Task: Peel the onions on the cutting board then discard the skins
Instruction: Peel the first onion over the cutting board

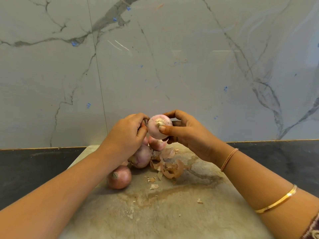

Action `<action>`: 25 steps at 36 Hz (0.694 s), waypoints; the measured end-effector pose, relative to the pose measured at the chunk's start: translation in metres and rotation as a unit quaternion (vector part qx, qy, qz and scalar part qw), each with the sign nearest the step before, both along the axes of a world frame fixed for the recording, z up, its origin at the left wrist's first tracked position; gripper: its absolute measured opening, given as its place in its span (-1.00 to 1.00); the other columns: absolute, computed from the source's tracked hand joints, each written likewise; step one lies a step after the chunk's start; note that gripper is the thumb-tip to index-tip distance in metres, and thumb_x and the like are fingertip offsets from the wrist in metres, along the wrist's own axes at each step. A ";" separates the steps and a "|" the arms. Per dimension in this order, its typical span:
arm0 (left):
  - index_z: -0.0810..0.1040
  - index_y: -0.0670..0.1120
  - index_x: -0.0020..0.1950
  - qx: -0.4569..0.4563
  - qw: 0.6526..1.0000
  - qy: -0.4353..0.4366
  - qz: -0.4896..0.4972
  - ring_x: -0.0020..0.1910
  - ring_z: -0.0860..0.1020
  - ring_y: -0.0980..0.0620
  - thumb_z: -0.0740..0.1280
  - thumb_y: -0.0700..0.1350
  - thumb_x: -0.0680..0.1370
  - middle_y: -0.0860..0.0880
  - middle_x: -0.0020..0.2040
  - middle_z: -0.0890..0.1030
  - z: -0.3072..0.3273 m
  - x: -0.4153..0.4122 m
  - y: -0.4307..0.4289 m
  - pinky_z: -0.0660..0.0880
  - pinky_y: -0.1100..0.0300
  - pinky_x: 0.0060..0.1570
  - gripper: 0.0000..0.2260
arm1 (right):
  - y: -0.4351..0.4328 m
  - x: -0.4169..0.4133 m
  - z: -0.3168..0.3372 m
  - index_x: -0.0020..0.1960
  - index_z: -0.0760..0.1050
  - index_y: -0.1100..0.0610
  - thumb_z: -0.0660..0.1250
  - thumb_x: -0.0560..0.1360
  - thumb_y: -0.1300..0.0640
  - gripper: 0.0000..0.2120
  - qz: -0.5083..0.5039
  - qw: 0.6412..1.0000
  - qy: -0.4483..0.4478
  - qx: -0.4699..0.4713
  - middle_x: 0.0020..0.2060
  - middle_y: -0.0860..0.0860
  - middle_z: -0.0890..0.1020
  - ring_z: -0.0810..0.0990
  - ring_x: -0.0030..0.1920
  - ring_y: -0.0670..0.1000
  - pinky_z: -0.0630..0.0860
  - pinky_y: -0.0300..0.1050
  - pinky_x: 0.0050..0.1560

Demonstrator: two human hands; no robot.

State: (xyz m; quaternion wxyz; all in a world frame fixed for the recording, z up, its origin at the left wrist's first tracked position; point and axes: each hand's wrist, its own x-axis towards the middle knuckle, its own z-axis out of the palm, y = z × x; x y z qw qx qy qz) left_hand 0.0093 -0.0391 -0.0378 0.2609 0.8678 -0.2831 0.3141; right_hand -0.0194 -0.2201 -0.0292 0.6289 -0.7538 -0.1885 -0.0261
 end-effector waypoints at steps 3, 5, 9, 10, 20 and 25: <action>0.52 -0.13 0.14 -0.019 0.999 0.019 0.018 -0.14 0.40 0.10 0.14 -0.22 0.61 0.03 -0.07 0.49 -0.002 0.003 0.000 0.30 0.44 -0.25 -0.80 | -0.002 -0.002 0.001 0.21 0.45 0.16 0.36 0.51 0.21 -0.72 0.014 0.999 0.018 0.025 -0.03 0.12 0.62 0.59 -0.18 0.00 0.56 -0.19 -0.16; 0.51 -0.12 0.14 -0.021 0.998 0.042 0.038 -0.12 0.40 0.09 0.12 -0.22 0.62 0.02 -0.04 0.48 -0.004 0.007 0.003 0.28 0.36 -0.26 -0.80 | -0.003 -0.004 0.003 0.18 0.46 0.14 0.35 0.51 0.21 -0.75 0.030 0.998 0.029 0.048 -0.03 0.13 0.61 0.61 -0.19 0.01 0.58 -0.18 -0.16; 0.54 -0.06 0.16 0.000 0.997 0.063 0.036 0.04 0.47 0.04 0.16 -0.23 0.61 0.04 0.01 0.47 -0.005 0.012 0.008 0.26 0.28 -0.11 -0.77 | -0.004 -0.004 0.005 0.22 0.43 0.15 0.33 0.51 0.23 -0.71 0.051 0.992 0.052 0.103 0.08 0.23 0.61 0.68 -0.06 0.19 0.64 -0.01 0.01; 0.55 -0.05 0.19 0.001 0.998 0.059 0.024 0.06 0.47 0.07 0.17 -0.24 0.60 0.06 0.03 0.47 -0.005 0.010 0.008 0.31 0.28 -0.04 -0.75 | -0.004 -0.004 0.004 0.22 0.42 0.15 0.33 0.51 0.25 -0.71 0.053 0.990 0.057 0.116 0.12 0.26 0.59 0.67 -0.01 0.24 0.64 0.04 0.03; 0.56 -0.02 0.23 -0.070 0.992 -0.018 -0.103 0.08 0.51 0.27 0.16 0.08 0.54 0.18 0.04 0.58 0.003 -0.006 0.001 0.45 0.42 0.02 -0.63 | -0.003 0.000 0.001 0.25 0.42 0.05 0.34 0.52 0.24 -0.67 0.021 0.997 0.030 0.071 0.05 0.09 0.59 0.60 -0.10 0.02 0.56 -0.19 -0.15; 0.57 -0.06 0.24 -0.082 0.987 -0.029 -0.137 0.06 0.56 0.27 0.23 0.12 0.48 0.19 0.05 0.60 0.005 -0.011 0.002 0.52 0.38 0.01 -0.57 | -0.002 -0.002 0.003 0.25 0.39 0.10 0.36 0.51 0.20 -0.66 0.028 0.997 0.036 0.062 0.02 0.17 0.62 0.60 -0.15 0.04 0.56 -0.16 -0.15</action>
